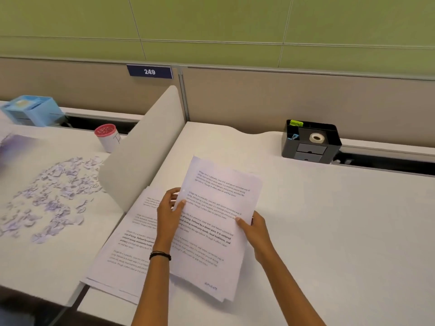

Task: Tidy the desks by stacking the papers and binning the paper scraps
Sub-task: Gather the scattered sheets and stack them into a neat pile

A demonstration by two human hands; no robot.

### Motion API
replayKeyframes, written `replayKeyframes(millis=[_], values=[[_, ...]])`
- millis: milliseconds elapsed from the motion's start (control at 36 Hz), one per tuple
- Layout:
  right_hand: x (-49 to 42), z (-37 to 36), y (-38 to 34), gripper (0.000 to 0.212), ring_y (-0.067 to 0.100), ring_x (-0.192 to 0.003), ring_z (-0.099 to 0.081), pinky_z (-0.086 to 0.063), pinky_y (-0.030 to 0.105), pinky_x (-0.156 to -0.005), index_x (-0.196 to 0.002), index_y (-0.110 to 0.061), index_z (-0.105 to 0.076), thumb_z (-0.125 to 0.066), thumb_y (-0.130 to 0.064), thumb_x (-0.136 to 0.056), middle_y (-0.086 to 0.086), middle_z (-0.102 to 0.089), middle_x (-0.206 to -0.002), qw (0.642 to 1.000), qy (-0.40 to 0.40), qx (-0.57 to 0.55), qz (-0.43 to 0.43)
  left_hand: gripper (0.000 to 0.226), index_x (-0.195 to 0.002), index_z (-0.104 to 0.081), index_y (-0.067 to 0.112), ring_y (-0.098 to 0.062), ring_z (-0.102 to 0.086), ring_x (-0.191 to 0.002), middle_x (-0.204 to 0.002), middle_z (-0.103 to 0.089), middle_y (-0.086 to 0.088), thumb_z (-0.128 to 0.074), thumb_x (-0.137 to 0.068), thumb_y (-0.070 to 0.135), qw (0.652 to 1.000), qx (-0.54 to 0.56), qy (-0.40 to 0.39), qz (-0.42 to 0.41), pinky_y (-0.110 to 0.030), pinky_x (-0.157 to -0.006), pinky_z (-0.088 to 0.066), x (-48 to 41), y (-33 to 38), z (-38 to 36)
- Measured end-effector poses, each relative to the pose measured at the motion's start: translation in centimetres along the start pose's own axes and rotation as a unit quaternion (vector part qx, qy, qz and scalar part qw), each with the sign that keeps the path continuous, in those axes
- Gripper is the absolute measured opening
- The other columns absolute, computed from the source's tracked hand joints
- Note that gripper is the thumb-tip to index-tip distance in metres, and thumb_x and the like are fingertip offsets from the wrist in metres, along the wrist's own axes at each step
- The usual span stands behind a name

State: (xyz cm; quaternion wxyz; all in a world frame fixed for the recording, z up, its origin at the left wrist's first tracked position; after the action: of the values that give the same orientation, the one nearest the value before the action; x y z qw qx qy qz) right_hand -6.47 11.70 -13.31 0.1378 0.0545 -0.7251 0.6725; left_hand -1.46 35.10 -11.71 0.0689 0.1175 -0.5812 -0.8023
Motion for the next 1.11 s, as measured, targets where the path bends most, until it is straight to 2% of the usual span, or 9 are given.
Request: replayKeyframes(millis=[139, 278, 444, 556, 639, 778, 889, 1056, 1111], values=[[-0.5, -3.2, 2.3, 0.028, 0.015, -0.099, -0.064, -0.053, 0.028, -0.08, -0.112, -0.023, -0.057, -0.054, -0.006, -0.09, -0.003, -0.065, -0.11, 0.999, -0.006, 0.009, -0.03, 0.02, -0.112, -0.058, 0.016, -0.021, -0.057, -0.092, -0.1, -0.06, -0.003, -0.053, -0.093, 0.009, 0.995, -0.082, 0.053, 0.017, -0.031, -0.079, -0.049, -0.3, -4.2, 3.8], [-0.6, -5.5, 4.5, 0.03, 0.017, -0.1, -0.063, -0.053, 0.03, -0.083, -0.115, -0.019, -0.057, -0.053, -0.004, -0.09, 0.003, -0.065, -0.115, 0.998, -0.015, 0.023, -0.055, 0.03, -0.12, -0.056, 0.003, -0.036, -0.047, -0.112, -0.119, -0.051, -0.021, -0.058, -0.089, 0.004, 0.963, -0.228, 0.13, 0.063, -0.045, -0.092, -0.044, -0.5, -8.4, 8.7], [0.7, -7.6, 6.0, 0.046, 0.016, -0.11, -0.056, -0.047, 0.036, -0.098, -0.134, -0.02, -0.038, -0.051, -0.007, -0.092, 0.002, -0.056, -0.127, 0.995, -0.012, 0.077, -0.062, 0.049, -0.132, -0.045, -0.004, -0.04, -0.038, -0.121, -0.133, -0.043, -0.025, -0.059, -0.091, 0.018, 0.936, -0.319, 0.06, 0.132, -0.051, -0.096, -0.038, -1.3, -11.0, 12.7], [1.5, -8.6, 5.6, 0.059, 0.01, -0.115, -0.048, -0.038, 0.024, -0.098, -0.145, -0.018, -0.016, -0.048, -0.013, -0.095, -0.009, -0.045, -0.127, 0.995, -0.015, 0.092, -0.04, 0.052, -0.128, -0.049, -0.004, -0.041, -0.041, -0.116, -0.128, -0.044, -0.025, -0.065, -0.087, 0.023, 0.907, -0.4, 0.028, 0.133, -0.051, -0.089, -0.041, -1.6, -11.3, 13.5], [1.8, -8.9, 5.4, 0.061, 0.009, -0.119, -0.044, -0.036, 0.023, -0.1, -0.147, -0.019, -0.011, -0.045, -0.013, -0.096, -0.01, -0.041, -0.13, 0.994, -0.029, 0.098, -0.028, 0.052, -0.12, -0.054, -0.006, -0.042, -0.043, -0.109, -0.12, -0.046, -0.028, -0.071, -0.082, 0.025, 0.888, -0.442, 0.032, 0.12, -0.051, -0.085, -0.04, -1.3, -11.4, 13.3], [2.2, -9.0, 5.9, 0.069, 0.003, -0.118, -0.041, -0.034, 0.018, -0.099, -0.148, -0.021, -0.008, -0.039, 0.003, -0.091, -0.012, -0.038, -0.135, 0.99, -0.048, 0.133, -0.015, 0.045, -0.106, -0.06, -0.011, -0.042, -0.045, -0.099, -0.11, -0.048, -0.027, -0.073, -0.08, 0.024, 0.876, -0.471, 0.034, 0.097, -0.051, -0.078, -0.04, -1.0, -11.8, 13.0], [2.1, -8.4, 6.9, 0.071, 0.011, -0.128, -0.04, -0.031, 0.025, -0.105, -0.149, -0.02, -0.002, -0.038, 0.002, -0.091, -0.004, -0.034, -0.146, 0.989, -0.029, 0.146, -0.024, 0.042, -0.103, -0.062, -0.009, -0.04, -0.042, -0.1, -0.11, -0.046, -0.025, -0.071, -0.082, 0.026, 0.875, -0.473, 0.034, 0.099, -0.049, -0.078, -0.04, -1.2, -12.0, 12.8], [2.3, -7.7, 6.9, 0.071, 0.006, -0.123, -0.036, -0.025, 0.009, -0.097, -0.148, -0.013, 0.001, -0.036, 0.008, -0.091, -0.007, -0.033, -0.137, 0.985, -0.016, 0.173, -0.001, 0.04, -0.093, -0.063, -0.007, -0.039, -0.042, -0.101, -0.111, -0.047, -0.024, -0.072, -0.08, 0.029, 0.88, -0.461, 0.06, 0.096, -0.047, -0.077, -0.041, -0.6, -11.8, 12.2], [2.3, -7.5, 7.1, 0.072, 0.01, -0.128, -0.037, -0.025, 0.01, -0.098, -0.148, -0.013, 0.002, -0.037, 0.007, -0.091, -0.009, -0.031, -0.137, 0.983, -0.01, 0.185, 0.012, 0.037, -0.095, -0.061, -0.009, -0.041, -0.043, -0.104, -0.115, -0.047, -0.026, -0.071, -0.082, 0.025, 0.885, -0.45, 0.078, 0.097, -0.049, -0.076, -0.044, 0.1, -12.2, 11.6]])
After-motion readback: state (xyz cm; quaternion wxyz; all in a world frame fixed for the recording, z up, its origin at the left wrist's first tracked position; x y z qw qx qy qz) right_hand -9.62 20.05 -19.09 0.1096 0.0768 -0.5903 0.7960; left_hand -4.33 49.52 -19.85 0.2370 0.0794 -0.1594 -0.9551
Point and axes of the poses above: each hand's wrist, its own x-axis away from the middle knuckle, its own z-axis out of the back of the hand, y = z × x, the point moved 5 cm from there along -x, towards the middle knuckle
